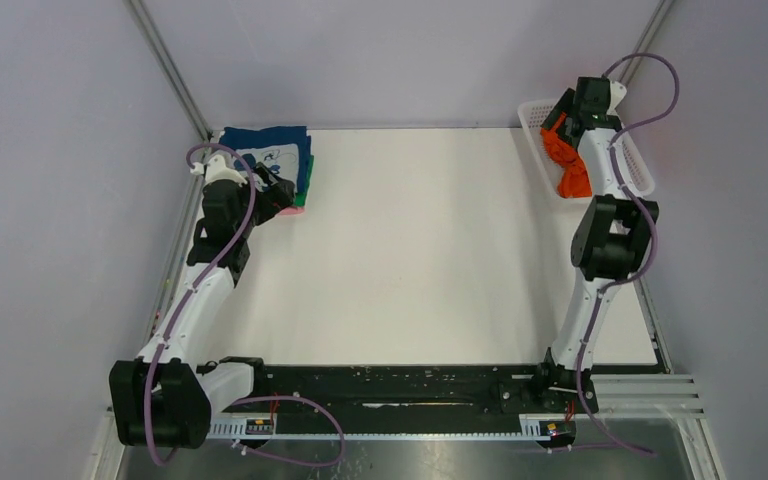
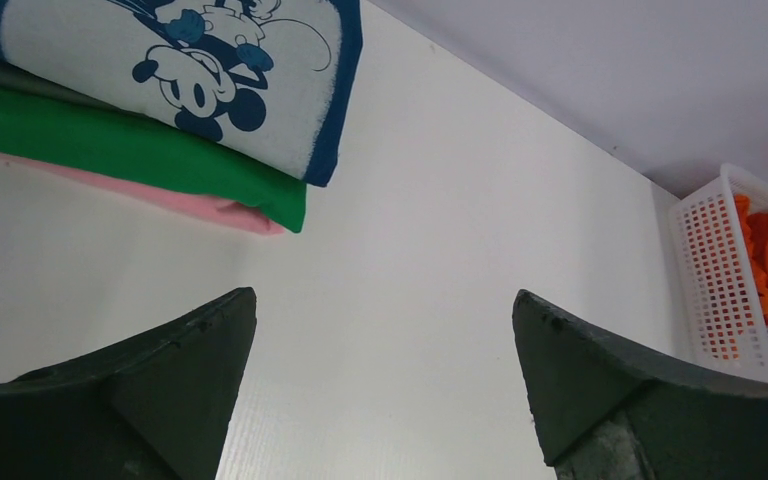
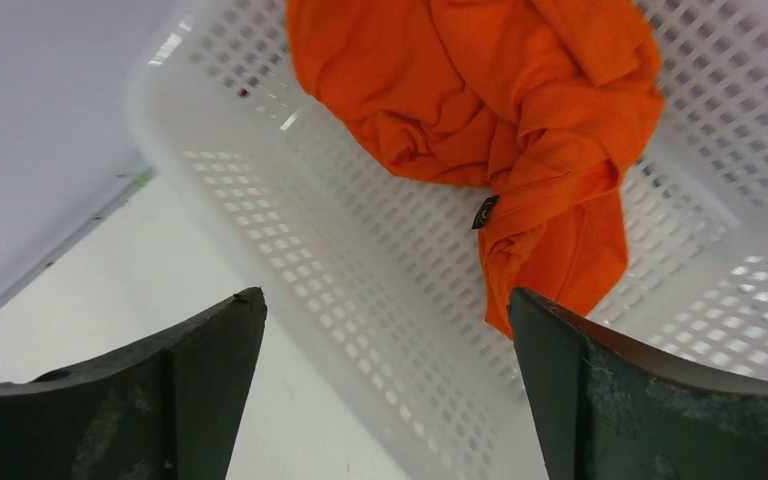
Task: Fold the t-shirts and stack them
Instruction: Grab crumpled tshirt from bin with the right arm
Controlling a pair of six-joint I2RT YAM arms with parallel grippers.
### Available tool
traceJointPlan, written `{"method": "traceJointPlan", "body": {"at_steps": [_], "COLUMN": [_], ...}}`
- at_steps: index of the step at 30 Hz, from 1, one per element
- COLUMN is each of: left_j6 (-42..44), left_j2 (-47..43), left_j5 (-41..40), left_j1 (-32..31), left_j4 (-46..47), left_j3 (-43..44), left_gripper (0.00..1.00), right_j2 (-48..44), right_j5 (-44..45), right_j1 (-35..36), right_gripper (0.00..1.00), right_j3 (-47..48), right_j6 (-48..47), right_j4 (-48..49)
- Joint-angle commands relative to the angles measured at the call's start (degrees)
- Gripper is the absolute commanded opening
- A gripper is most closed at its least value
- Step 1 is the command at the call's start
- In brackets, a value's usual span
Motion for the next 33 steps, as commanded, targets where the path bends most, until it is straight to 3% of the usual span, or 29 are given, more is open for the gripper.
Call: {"method": "traceJointPlan", "body": {"at_steps": [1,5,10,20,26,28,29,30,31,32,33], "left_j6": [-2.71,-3.84,-4.81,-7.14,-7.0,-7.0,-7.1,-7.14,-7.15,-7.23,-7.24], "left_j2": [-0.16,0.5,1.23,5.24,6.22,6.17,6.19,6.17,6.14,6.04,5.88], "left_j5": [3.16,2.65,2.85,4.67,4.44,4.14,4.18,4.22,4.37,4.33,4.34], "left_j1": [0.09,0.0,0.0,0.0,0.0,0.0,0.0,0.0,-0.04,-0.01,0.0], "left_j4": [1.98,0.94,0.65,2.1,0.8,0.65,0.64,0.56,0.45,0.43,0.43], "left_j3": [0.21,0.91,1.5,3.76,5.86,5.98,6.07,6.16,6.3,6.36,6.36], "left_gripper": [0.99,0.99,0.99,0.99,0.99,0.99,0.99,0.99,0.99,0.99,0.99], "right_j2": [10.36,19.56,22.55,17.66,29.45,29.37,29.15,28.91,28.36,27.75,26.88], "right_j5": [1.32,2.08,8.13,6.91,5.44,6.57,7.1,7.77,8.51,8.95,9.36], "right_j1": [-2.52,-4.15,-4.34,-2.41,-2.93,-2.97,-3.01,-3.02,-3.02,-3.02,-3.02], "right_gripper": [1.0,0.99,0.99,0.99,0.99,0.9,0.8,0.64,0.42,0.11,0.0], "right_j3": [10.85,21.78,23.35,8.45,23.01,22.4,21.89,21.26,20.56,19.66,18.57], "right_j6": [8.62,16.71,25.75,44.45,45.74,47.55,47.94,47.97,47.96,48.06,47.98], "right_j4": [-8.27,-12.91,-12.45,-7.74,-17.86,-15.46,-13.94,-12.72,-11.47,-10.27,-8.86]}}
